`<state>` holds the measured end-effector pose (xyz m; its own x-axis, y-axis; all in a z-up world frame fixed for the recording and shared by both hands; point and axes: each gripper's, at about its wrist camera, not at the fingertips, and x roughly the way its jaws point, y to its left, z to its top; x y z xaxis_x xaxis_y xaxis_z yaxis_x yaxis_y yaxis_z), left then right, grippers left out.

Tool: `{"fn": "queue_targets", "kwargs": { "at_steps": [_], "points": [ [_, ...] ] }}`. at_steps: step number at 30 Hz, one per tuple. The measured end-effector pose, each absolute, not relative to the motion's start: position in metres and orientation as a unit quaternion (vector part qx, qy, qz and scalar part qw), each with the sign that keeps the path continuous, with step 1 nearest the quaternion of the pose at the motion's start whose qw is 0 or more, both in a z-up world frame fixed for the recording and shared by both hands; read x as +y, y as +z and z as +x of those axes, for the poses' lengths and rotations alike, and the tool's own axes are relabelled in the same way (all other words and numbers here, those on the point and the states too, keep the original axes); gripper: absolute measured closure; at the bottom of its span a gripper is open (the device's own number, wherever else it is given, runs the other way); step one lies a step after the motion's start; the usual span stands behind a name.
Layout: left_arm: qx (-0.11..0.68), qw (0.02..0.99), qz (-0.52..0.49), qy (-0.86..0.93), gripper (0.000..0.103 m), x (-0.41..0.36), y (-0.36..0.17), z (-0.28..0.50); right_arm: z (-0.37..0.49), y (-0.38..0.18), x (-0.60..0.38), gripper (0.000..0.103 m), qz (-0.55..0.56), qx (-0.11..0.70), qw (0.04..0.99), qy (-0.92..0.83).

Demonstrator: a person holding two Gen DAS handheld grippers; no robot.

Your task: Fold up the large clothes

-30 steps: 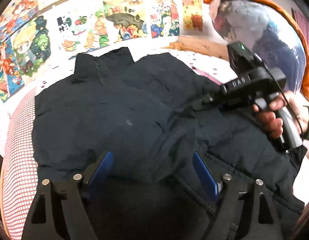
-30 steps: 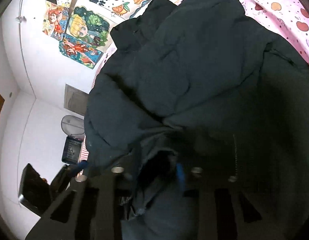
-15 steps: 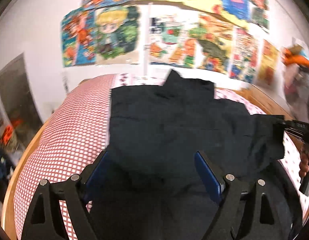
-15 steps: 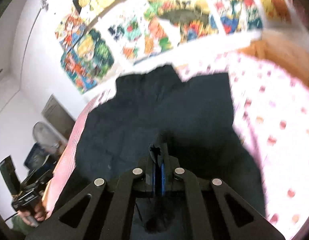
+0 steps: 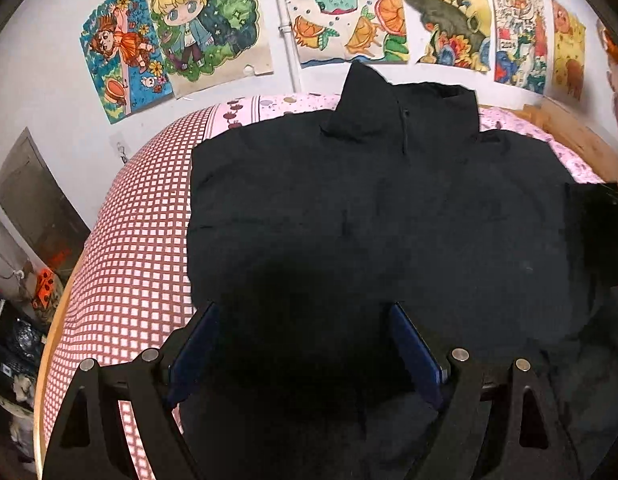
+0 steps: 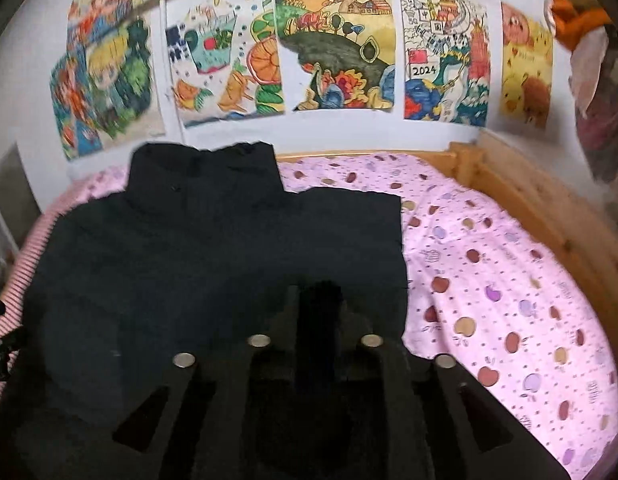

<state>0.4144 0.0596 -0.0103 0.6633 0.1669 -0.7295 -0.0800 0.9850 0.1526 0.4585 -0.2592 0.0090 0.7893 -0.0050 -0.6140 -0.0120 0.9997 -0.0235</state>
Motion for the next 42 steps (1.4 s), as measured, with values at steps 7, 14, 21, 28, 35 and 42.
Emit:
{"fn": "queue_targets", "kwargs": {
  "at_steps": [7, 14, 21, 28, 35, 42],
  "points": [
    [0.423, 0.903, 0.047, 0.068, 0.013, 0.062, -0.039, 0.422, 0.449, -0.008, -0.240, 0.052, -0.086, 0.312, 0.946, 0.006],
    [0.432, 0.898, 0.033, 0.079, 0.000, 0.066, -0.058, 0.422, 0.448, -0.045, -0.220, 0.024, -0.155, 0.333, 0.930, 0.018],
    [0.428, 0.901, 0.015, 0.071, 0.000, 0.067, -0.073, 0.418, 0.458, -0.074, -0.227, 0.004, -0.130, 0.372, 0.918, 0.030],
    [0.415, 0.907, 0.015, 0.074, 0.000, 0.061, -0.083, 0.407, 0.459, -0.088, -0.240, 0.001, -0.083, 0.388, 0.916, 0.058],
    [0.400, 0.913, 0.021, 0.083, 0.000, 0.053, -0.090, 0.399, 0.456, -0.100, -0.242, 0.001, -0.076, 0.381, 0.919, 0.062],
    [0.393, 0.915, 0.024, 0.086, 0.000, 0.049, -0.094, 0.398, 0.457, -0.099, -0.240, 0.001, -0.083, 0.376, 0.921, 0.058]
  ]
}}
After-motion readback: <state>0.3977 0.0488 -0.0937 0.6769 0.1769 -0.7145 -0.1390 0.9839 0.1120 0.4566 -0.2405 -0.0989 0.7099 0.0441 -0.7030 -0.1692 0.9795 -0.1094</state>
